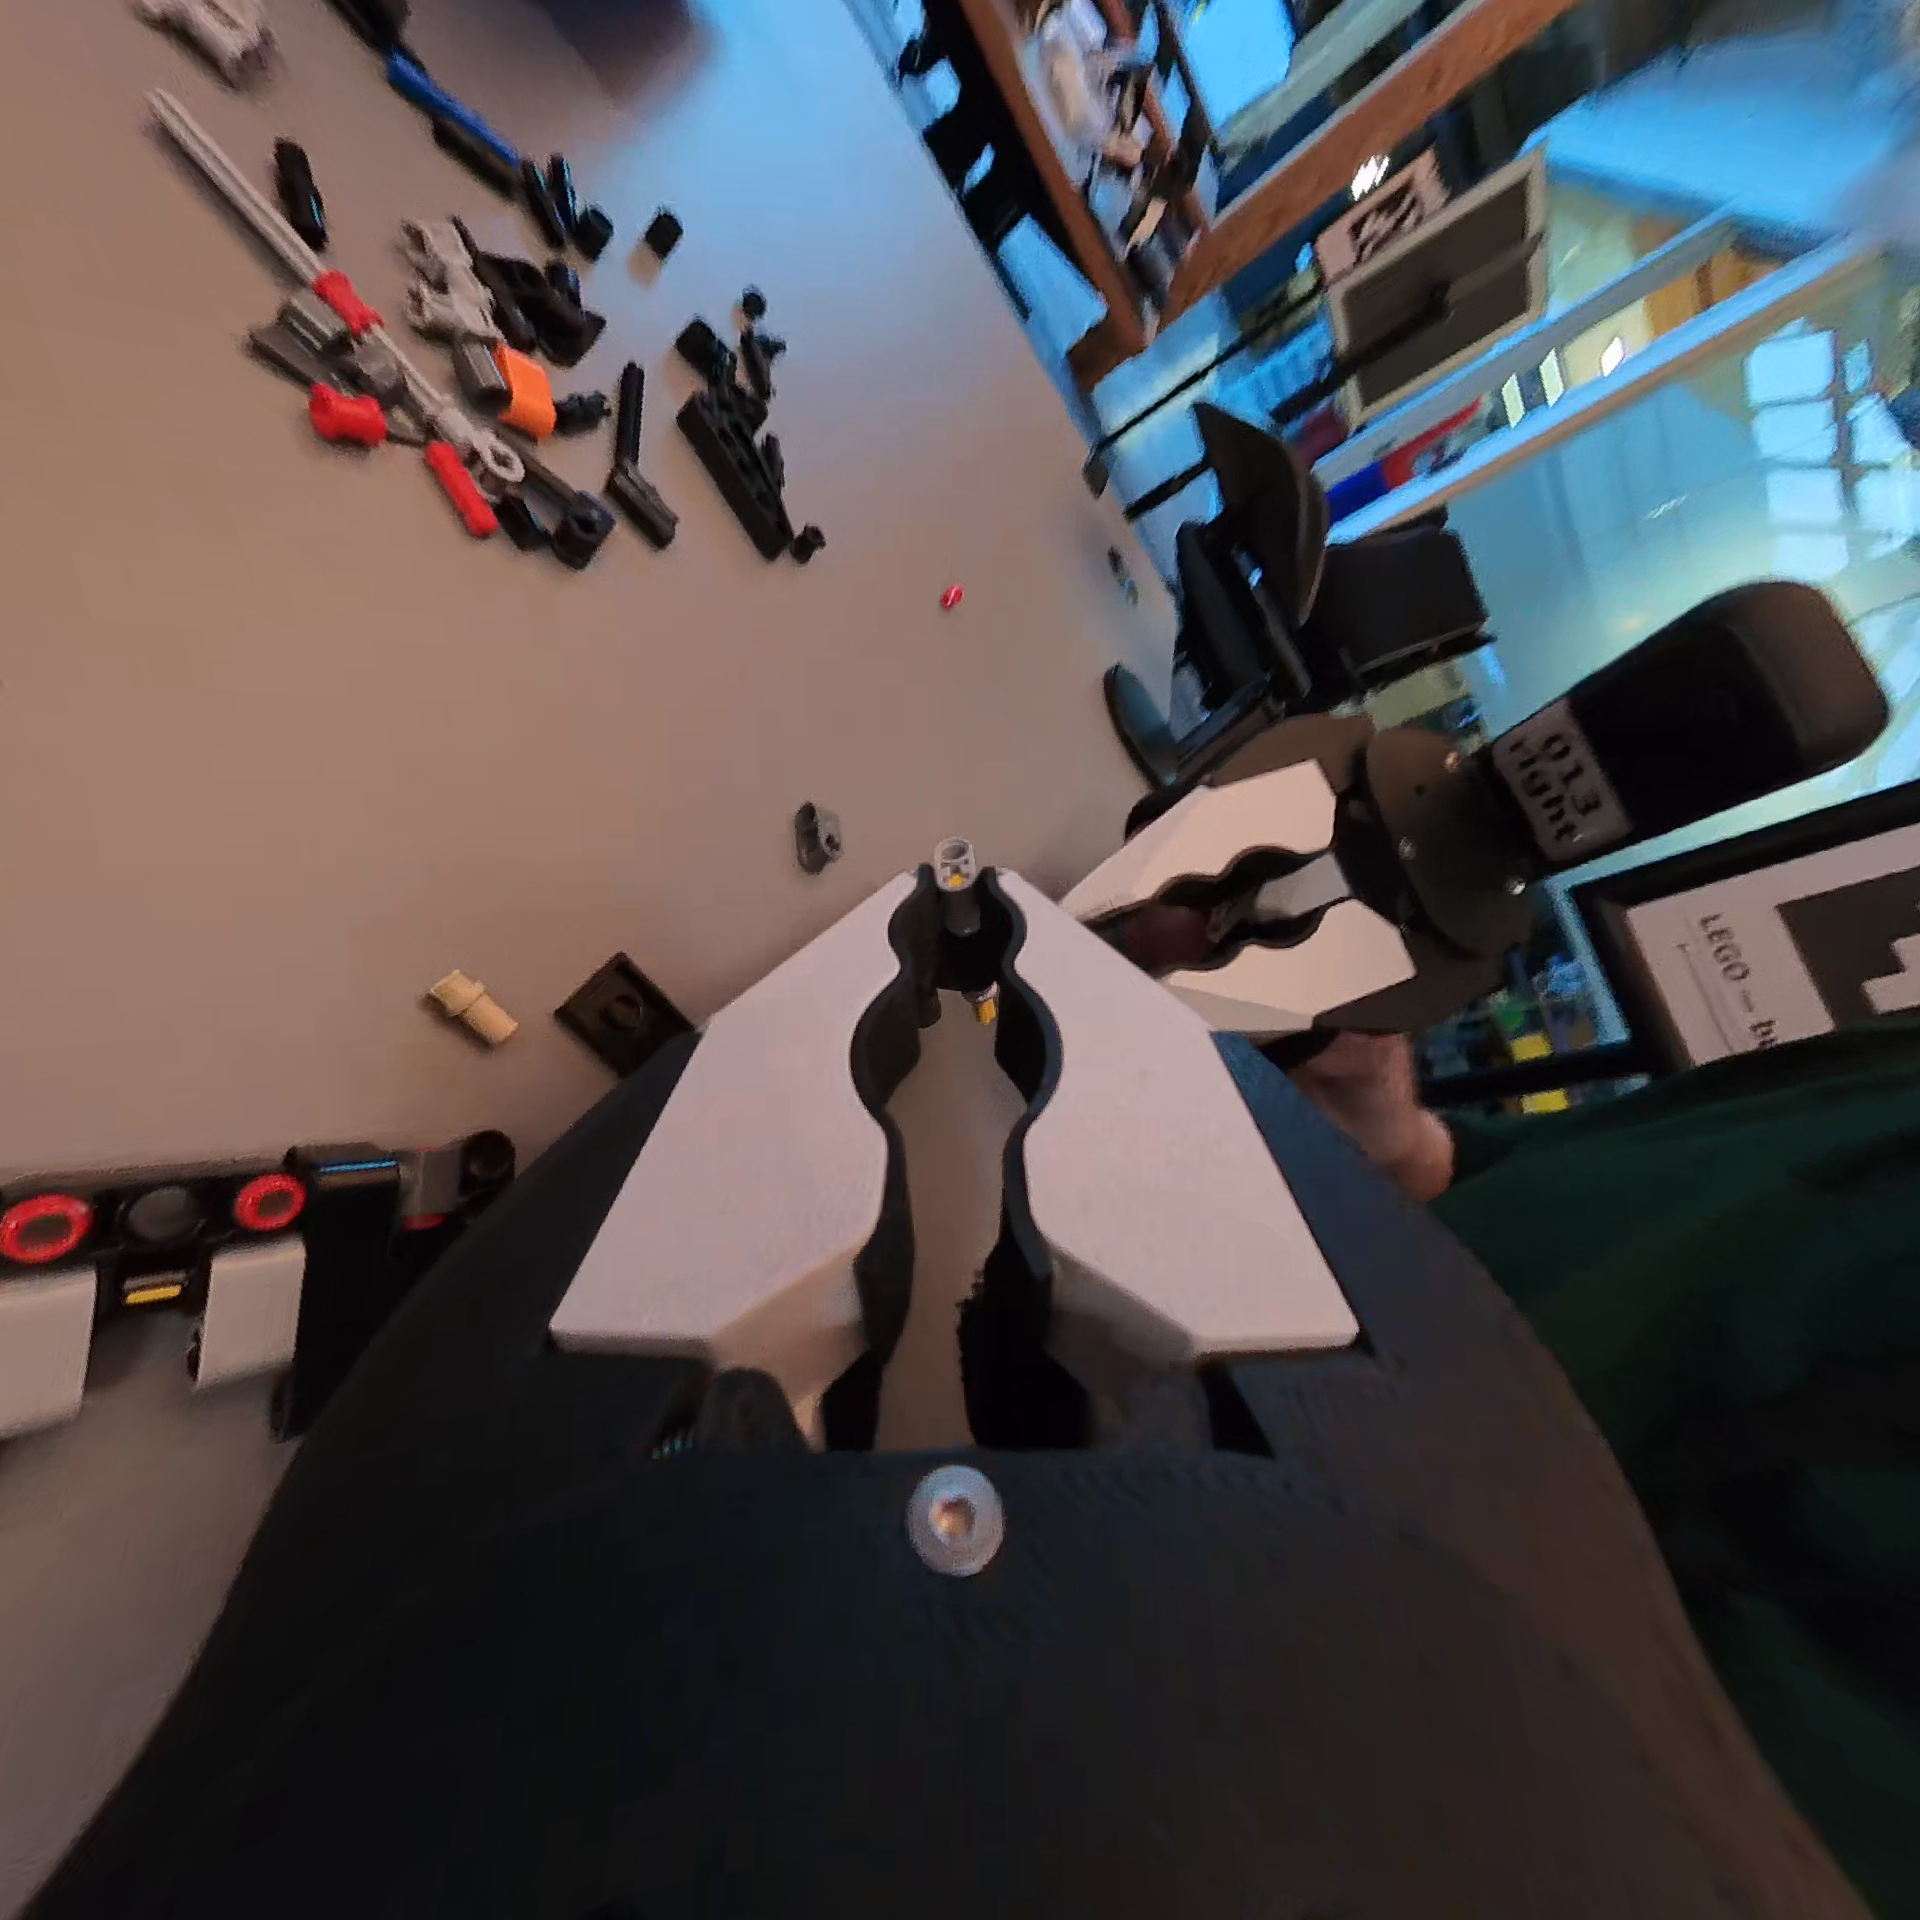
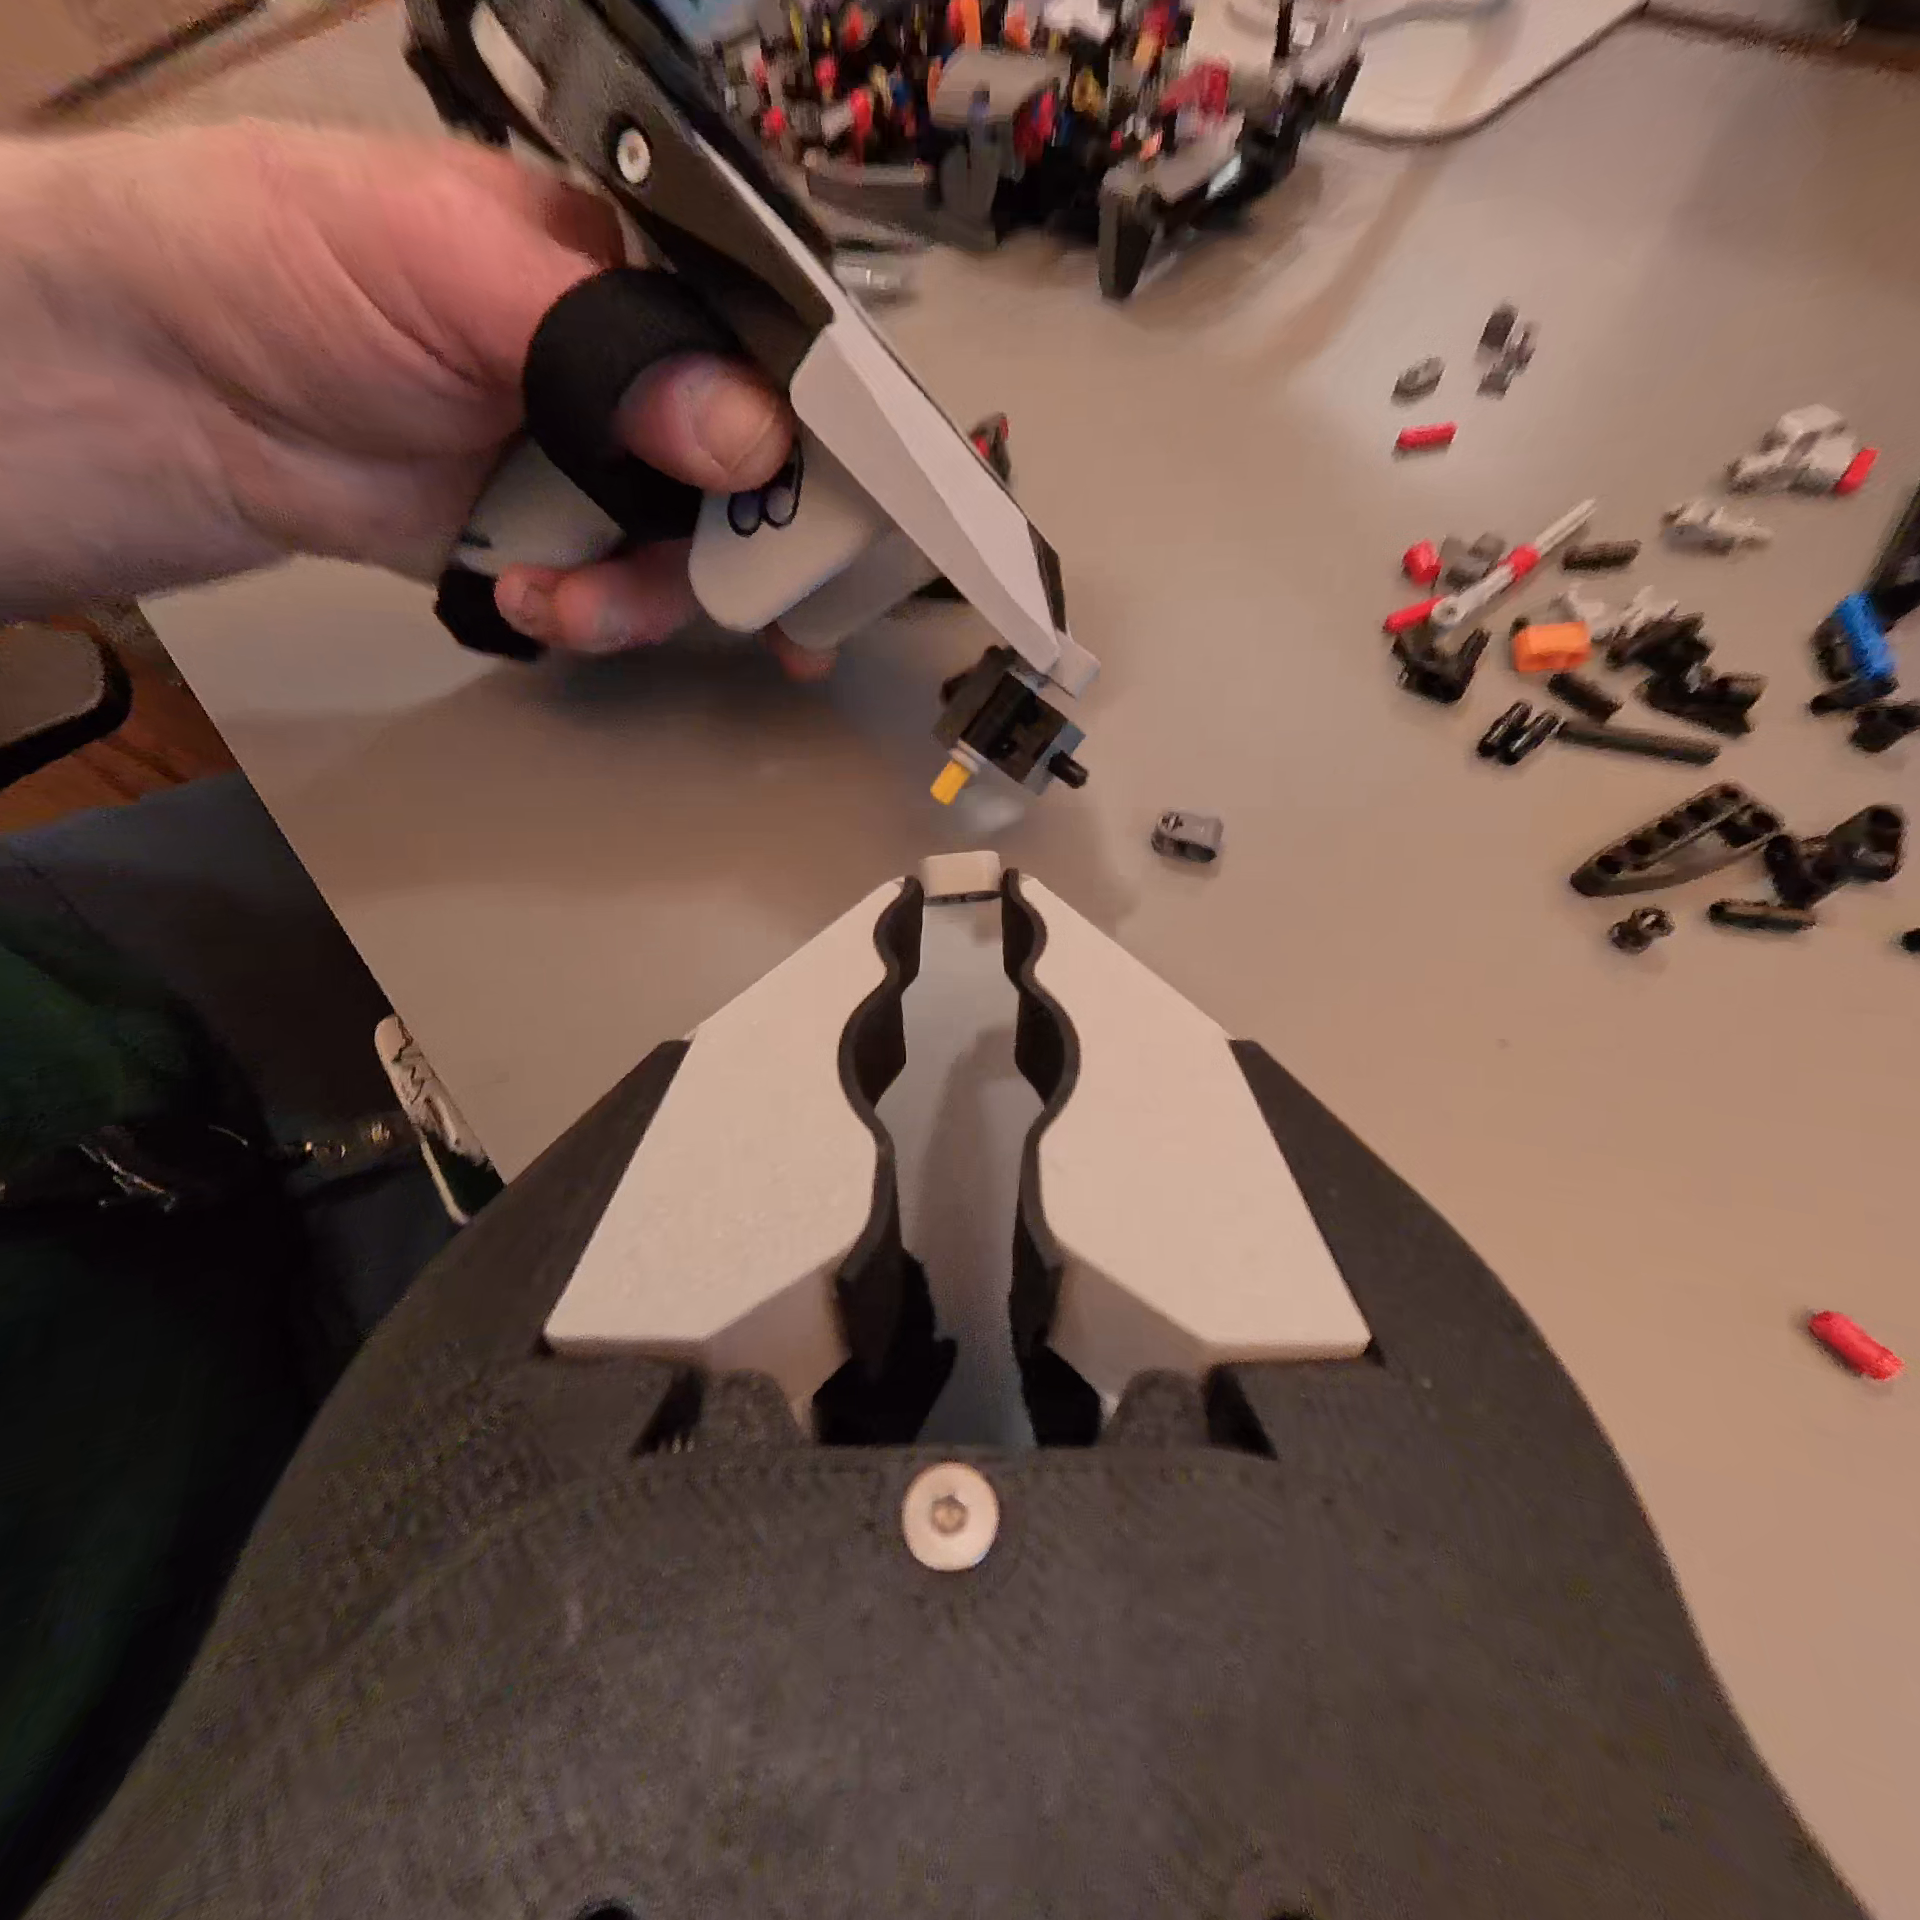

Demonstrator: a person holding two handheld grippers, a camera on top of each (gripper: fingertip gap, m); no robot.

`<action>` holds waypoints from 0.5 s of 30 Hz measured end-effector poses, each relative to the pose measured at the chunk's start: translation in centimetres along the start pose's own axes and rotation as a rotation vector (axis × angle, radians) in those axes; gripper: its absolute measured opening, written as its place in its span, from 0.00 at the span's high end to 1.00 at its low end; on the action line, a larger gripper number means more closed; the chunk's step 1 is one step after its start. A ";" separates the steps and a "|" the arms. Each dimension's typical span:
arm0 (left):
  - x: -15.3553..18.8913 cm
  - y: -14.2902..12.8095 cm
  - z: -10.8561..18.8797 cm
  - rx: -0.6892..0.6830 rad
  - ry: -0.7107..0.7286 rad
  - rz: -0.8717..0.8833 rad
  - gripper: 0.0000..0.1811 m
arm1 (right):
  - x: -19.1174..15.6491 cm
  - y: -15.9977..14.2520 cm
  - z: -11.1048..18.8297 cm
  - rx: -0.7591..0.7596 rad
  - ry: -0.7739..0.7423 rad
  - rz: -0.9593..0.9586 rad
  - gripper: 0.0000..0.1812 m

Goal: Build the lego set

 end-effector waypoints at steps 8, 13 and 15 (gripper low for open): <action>0.8 0.6 0.4 0.309 -0.163 0.077 0.97 | 0.2 2.2 0.6 0.211 -0.206 0.077 0.93; 0.8 1.1 0.8 0.462 -0.199 0.094 0.97 | 0.0 3.1 0.2 0.253 -0.271 0.111 0.93; 0.7 1.2 0.6 0.499 -0.206 0.101 0.97 | 0.1 3.3 0.0 0.254 -0.294 0.114 0.93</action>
Point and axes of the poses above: each gripper's, where its closed fingertips meet, z back along the fingers, y out of its top, x = y × z across the jaws, the point moved 9 cm from there along z, back along the fingers, and after that the axes turned 7 degrees about -y, right-handed, at the moved point
